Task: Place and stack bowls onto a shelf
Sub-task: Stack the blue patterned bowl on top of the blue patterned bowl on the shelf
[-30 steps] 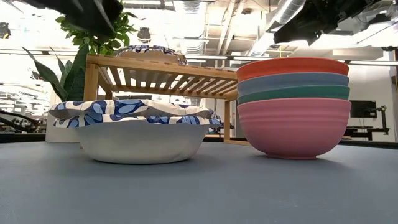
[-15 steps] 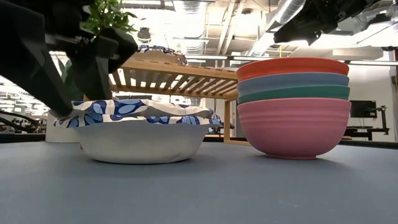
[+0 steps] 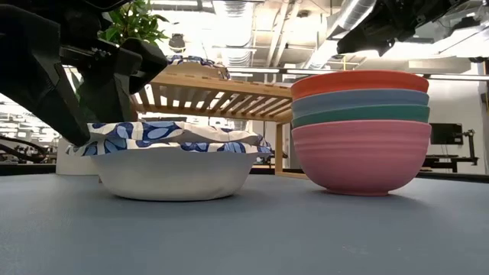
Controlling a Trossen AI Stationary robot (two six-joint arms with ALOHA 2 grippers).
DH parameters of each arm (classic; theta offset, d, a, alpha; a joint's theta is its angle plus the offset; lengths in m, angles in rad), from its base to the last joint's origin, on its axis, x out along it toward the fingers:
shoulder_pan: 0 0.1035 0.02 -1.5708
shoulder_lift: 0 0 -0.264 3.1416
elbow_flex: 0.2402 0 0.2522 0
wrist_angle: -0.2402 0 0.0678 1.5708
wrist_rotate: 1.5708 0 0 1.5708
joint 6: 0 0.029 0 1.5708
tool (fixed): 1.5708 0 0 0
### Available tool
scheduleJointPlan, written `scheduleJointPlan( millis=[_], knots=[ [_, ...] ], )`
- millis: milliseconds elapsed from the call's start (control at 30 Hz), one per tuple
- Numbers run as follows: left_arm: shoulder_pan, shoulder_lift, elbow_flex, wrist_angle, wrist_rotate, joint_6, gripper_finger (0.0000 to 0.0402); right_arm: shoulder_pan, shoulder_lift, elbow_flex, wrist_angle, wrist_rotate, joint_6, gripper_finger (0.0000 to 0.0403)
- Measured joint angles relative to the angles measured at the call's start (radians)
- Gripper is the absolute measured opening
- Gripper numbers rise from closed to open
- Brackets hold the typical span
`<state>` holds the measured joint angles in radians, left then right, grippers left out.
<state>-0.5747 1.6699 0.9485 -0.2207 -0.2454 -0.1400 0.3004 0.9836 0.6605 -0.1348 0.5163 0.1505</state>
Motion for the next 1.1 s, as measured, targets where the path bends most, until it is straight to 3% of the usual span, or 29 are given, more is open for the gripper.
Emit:
scheduleJointPlan(
  millis=[433,800,1100],
  knots=[
    [0.0,-0.001,0.002,0.002,-0.003,-0.002,0.0036,0.0,0.0,0.0,0.0,0.0,0.0,0.0118],
    [0.001,-0.002,0.114,-0.164,-0.035,0.036,0.0025,0.0,0.0,0.0,-0.009,0.0,0.0,0.0118],
    [0.0,-0.002,0.127,-0.188,-0.055,0.015,0.0025,0.0,0.0,0.0,-0.01,0.001,0.0,0.0118]
  ],
)
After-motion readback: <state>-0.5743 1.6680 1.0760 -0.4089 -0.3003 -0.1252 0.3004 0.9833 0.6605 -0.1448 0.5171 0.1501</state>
